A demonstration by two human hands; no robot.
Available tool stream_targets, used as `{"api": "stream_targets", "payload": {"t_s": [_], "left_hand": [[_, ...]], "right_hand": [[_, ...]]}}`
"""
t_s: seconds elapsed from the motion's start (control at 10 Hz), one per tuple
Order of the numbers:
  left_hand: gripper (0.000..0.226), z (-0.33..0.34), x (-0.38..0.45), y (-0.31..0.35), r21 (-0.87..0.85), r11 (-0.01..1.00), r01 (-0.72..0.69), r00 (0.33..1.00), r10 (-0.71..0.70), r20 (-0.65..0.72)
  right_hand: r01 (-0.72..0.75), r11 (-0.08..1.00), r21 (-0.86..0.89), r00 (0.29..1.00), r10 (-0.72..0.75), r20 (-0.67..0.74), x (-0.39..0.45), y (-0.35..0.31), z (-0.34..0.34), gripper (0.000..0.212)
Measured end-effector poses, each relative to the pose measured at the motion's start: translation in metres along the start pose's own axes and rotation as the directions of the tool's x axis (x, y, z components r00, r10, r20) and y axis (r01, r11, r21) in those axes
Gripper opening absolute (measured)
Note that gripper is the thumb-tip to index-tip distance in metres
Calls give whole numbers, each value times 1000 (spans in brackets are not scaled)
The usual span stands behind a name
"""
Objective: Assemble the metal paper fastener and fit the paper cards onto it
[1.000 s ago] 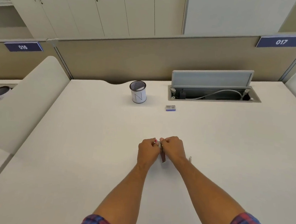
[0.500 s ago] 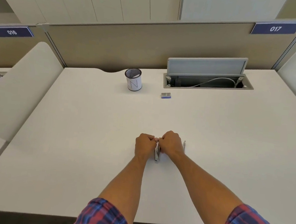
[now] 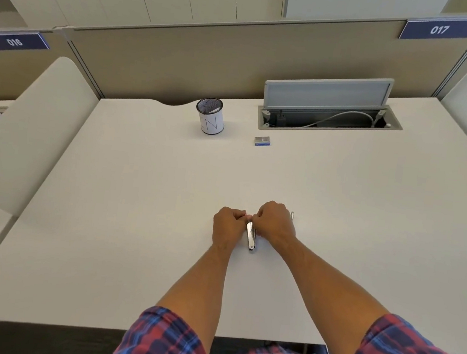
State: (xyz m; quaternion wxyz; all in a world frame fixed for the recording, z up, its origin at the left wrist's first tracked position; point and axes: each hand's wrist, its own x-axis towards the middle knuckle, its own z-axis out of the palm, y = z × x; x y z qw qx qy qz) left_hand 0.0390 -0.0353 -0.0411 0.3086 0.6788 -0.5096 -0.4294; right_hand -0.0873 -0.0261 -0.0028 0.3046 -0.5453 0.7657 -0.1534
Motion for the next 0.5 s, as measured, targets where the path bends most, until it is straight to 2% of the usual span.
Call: {"api": "stream_targets", "payload": {"t_s": [0.1, 0.2, 0.3, 0.4, 0.5], "left_hand": [[13, -2, 0, 1, 5, 1000, 16, 1000, -16, 17], [15, -4, -2, 4, 59, 998, -32, 999, 31, 14], [17, -8, -5, 7, 207, 970, -129, 983, 153, -104], [13, -17, -6, 14, 457, 827, -327, 860, 461, -219], [19, -30, 3, 11, 656, 615, -438, 706, 687, -172]], "right_hand": [[37, 996, -76, 999, -39, -21, -3, 3, 3, 29], [91, 980, -175, 994, -100, -45, -2, 7, 5, 29], [171, 952, -252, 964, -215, -158, 0, 13, 1, 36], [282, 930, -237, 867, -352, -352, 0, 20, -12, 23], [305, 901, -308, 772, -423, -474, 8, 39, -27, 18]]}}
